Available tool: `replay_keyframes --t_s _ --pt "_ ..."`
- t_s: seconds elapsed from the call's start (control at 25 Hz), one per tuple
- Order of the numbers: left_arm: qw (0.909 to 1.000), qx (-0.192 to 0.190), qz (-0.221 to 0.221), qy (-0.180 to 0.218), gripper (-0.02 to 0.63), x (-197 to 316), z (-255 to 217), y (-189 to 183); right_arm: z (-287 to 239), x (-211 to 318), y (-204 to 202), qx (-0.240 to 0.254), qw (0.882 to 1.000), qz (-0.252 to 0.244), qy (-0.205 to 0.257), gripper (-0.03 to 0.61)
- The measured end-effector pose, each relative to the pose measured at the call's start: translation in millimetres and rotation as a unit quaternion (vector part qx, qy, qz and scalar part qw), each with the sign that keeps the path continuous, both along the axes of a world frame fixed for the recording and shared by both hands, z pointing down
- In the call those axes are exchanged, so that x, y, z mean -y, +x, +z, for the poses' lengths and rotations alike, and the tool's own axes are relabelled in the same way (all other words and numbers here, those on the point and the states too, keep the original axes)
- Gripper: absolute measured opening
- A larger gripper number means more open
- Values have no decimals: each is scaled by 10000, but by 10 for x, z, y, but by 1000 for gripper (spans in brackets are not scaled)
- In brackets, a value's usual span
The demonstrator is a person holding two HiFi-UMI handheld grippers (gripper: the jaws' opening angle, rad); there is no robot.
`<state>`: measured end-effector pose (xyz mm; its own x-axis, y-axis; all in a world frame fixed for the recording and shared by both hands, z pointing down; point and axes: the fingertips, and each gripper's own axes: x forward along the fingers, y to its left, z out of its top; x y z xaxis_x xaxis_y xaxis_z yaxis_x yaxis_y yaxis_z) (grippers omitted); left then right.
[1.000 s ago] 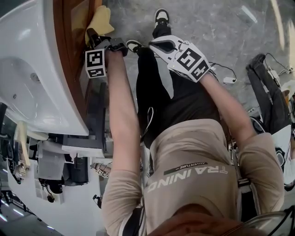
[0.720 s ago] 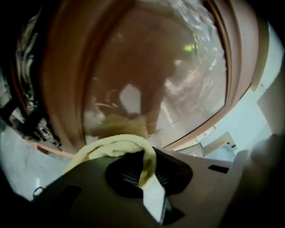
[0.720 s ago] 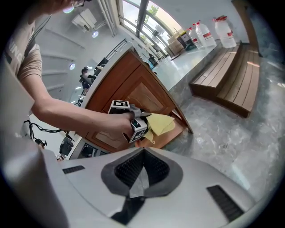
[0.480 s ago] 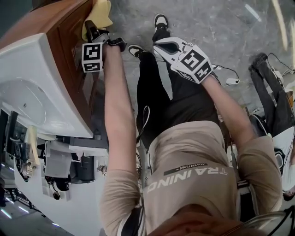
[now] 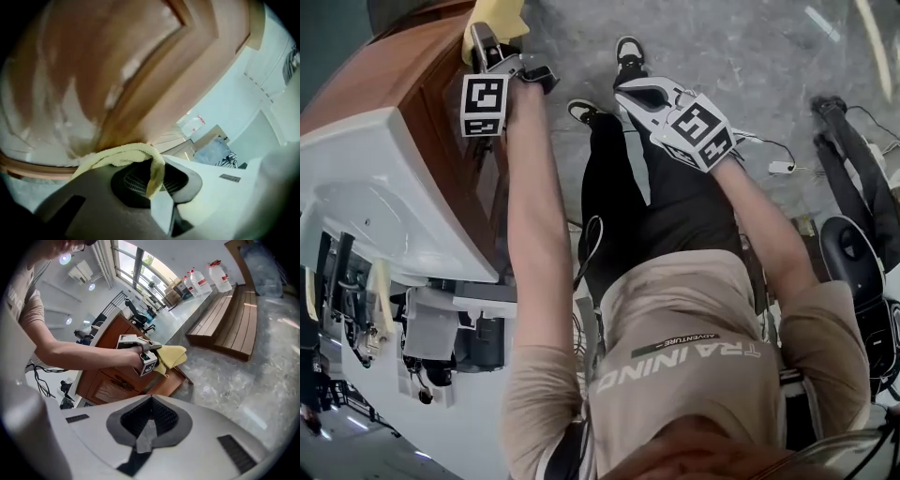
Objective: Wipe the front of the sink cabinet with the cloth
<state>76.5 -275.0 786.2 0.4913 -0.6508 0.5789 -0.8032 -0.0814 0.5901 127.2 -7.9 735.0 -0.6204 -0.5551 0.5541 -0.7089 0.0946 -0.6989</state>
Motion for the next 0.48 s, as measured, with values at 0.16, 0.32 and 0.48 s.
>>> replay_keyframes --t_s 0.16,0.32,0.48 --pt "9987 -265 373 216 43 95 -210 326 10 -39 4 -32 10000 23 -21 12" --pt "9963 -507 601 333 43 37 -423 463 -49 -65 -17 -93 9999 -37 13 11" --pt "9926 -664 931 399 43 -146 -659 446 -192 -40 -68 -245 9996 -127 97 12"
